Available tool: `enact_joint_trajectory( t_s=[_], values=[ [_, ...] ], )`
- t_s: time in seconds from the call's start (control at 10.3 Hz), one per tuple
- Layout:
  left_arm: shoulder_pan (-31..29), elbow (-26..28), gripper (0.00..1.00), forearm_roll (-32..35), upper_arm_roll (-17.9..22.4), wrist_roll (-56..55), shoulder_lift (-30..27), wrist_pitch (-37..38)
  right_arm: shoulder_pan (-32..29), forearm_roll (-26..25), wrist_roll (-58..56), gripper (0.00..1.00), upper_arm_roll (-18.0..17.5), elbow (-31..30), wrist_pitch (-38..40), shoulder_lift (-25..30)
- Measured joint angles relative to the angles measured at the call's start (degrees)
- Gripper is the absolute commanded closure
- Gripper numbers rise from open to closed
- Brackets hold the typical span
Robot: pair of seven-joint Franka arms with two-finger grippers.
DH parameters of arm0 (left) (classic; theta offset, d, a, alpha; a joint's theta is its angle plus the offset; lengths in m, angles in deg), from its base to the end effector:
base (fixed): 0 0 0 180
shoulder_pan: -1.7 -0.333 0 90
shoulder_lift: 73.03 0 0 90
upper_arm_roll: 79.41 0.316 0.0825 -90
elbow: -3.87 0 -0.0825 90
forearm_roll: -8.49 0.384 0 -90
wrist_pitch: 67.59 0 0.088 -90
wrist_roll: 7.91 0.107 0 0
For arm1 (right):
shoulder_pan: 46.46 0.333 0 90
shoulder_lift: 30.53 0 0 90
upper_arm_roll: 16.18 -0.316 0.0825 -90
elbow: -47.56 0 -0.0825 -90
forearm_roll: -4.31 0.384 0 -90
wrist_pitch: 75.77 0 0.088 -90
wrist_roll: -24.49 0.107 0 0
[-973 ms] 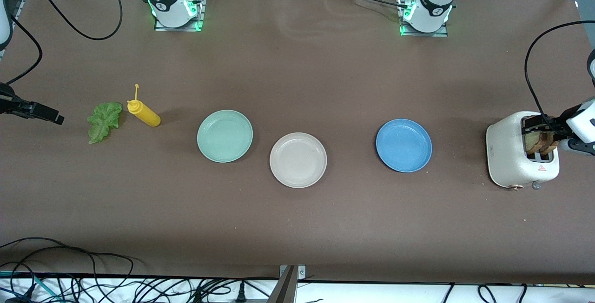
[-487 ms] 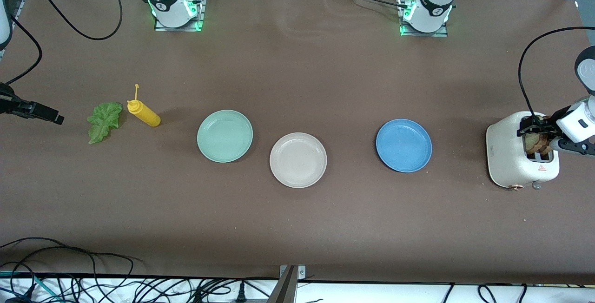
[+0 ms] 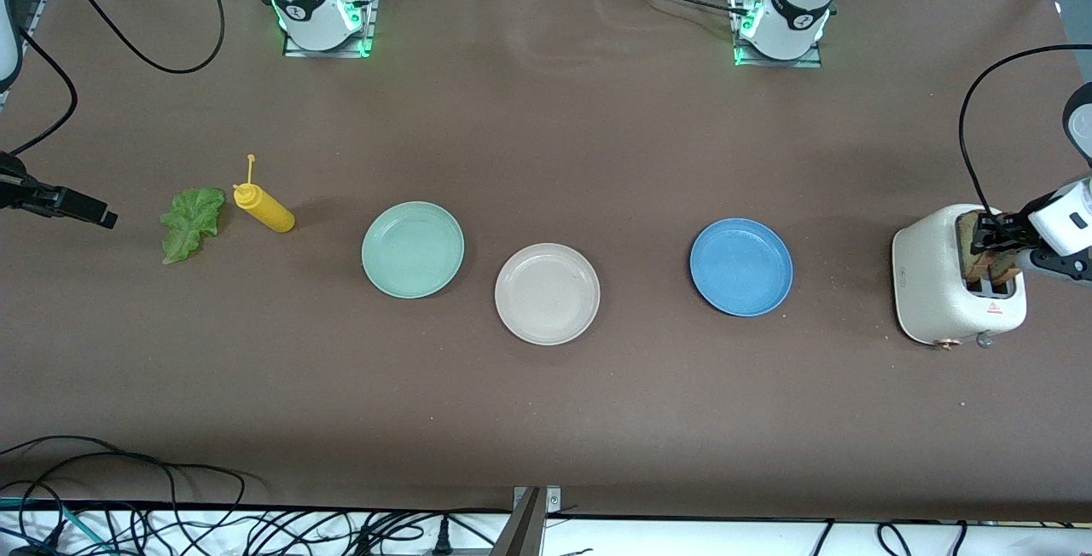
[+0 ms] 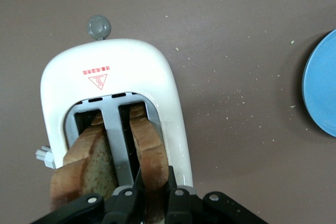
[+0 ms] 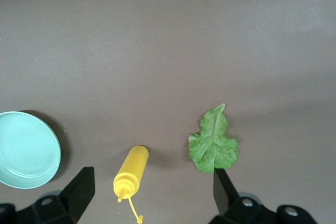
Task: Make sandwich on beige plate with both arms
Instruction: 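Lift the toast out and carry it to the beige plate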
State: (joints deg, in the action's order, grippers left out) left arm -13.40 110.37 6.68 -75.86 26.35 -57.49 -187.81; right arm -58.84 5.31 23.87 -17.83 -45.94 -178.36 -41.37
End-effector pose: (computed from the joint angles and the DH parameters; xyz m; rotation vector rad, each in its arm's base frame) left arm 0.5867 0.1942 0.3721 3.0922 -0.4013 -0.0362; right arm 0.6069 -0.1147 0.5031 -3.1032 0.2815 0.0438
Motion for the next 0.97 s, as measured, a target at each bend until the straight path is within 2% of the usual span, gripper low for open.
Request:
enact_joint_trajectory(
  t_s=[0.19,0.49,0.68,0.88,0.97],
  values=[
    [0.27,-3.32,1.00,0.00,-0.35,0.03,-0.15,2.55,-0.03,0.00,0.00,0.00,0.00,0.00,0.00,0.00],
    [2.78,-15.49,1.00,2.20,-0.89,0.05,-0.06,15.32,-0.07,0.00,0.00,0.00,0.00,0.00,0.03,0.00],
    [7.12,-22.39,1.00,2.42,-1.08,-0.15,0.69,22.42,-0.09,0.00,0.00,0.00,-0.02,-0.01,0.05,0.00],
    [11.49,-23.81,1.00,0.04,-2.06,-0.47,2.11,27.24,-0.11,0.00,0.00,0.00,-0.02,-0.02,0.06,-0.01],
    [13.97,-23.82,1.00,-3.65,-2.41,-1.48,3.53,28.44,-0.11,0.00,0.00,0.00,-0.03,-0.02,0.06,-0.01]
  ],
)
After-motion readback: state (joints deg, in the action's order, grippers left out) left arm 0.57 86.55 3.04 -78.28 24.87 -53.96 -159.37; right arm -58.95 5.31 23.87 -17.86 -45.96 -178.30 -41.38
